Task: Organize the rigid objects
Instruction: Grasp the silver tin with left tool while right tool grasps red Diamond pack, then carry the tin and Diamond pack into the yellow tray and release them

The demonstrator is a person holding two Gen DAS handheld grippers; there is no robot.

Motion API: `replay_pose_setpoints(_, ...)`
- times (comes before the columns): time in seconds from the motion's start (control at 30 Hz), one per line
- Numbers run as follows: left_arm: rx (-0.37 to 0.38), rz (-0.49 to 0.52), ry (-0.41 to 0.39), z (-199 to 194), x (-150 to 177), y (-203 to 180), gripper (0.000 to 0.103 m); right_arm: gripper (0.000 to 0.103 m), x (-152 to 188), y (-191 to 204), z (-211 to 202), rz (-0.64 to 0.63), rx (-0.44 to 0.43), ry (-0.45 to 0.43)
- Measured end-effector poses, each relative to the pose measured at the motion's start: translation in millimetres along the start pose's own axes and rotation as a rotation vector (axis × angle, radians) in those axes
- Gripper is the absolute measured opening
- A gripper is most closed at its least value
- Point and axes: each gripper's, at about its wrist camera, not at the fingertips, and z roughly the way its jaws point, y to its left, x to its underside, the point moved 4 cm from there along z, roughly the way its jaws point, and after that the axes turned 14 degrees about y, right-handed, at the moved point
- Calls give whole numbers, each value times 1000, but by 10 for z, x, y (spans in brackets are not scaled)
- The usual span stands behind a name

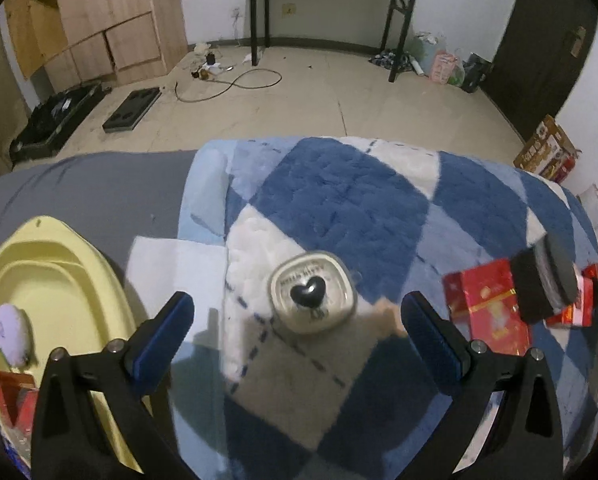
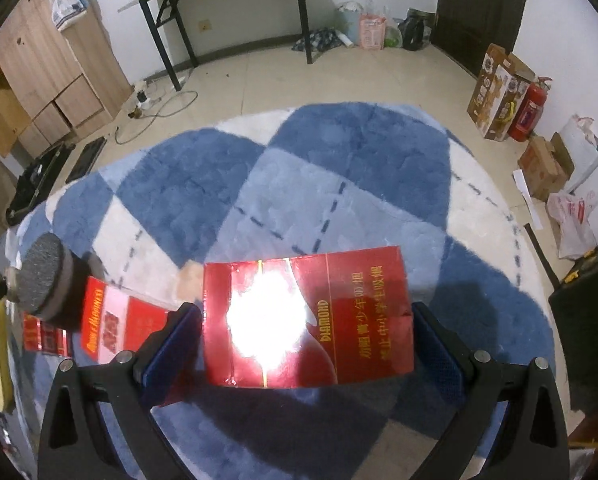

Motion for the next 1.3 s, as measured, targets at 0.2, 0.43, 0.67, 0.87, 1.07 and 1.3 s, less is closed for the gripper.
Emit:
replay_pose_setpoints(0.2,4,20,13,203,-23,-124,100,103,-64,10,103,-12,42,-1)
replay_pose_setpoints(0.43,9,28,-2,274,-23,-152,71,96,-48,4,143,-17,64,-41)
replay_pose_setpoints(0.67,6,32,-3,204,-71,-125,56,90,41,15,55,-21,71,-65)
replay_pose_setpoints(0.87,13,33,-26,-33,104,-107,56,89,146,17,-82,-6,64,-77)
replay_pose_setpoints(1.07,11,48,-54,-494,306,-102,56,89,335,9,-464,-10,53,-131)
replay_pose_setpoints(1.3,41,69,-122,-1103,603,-146,56,89,646,90,-988,-37,5,-203)
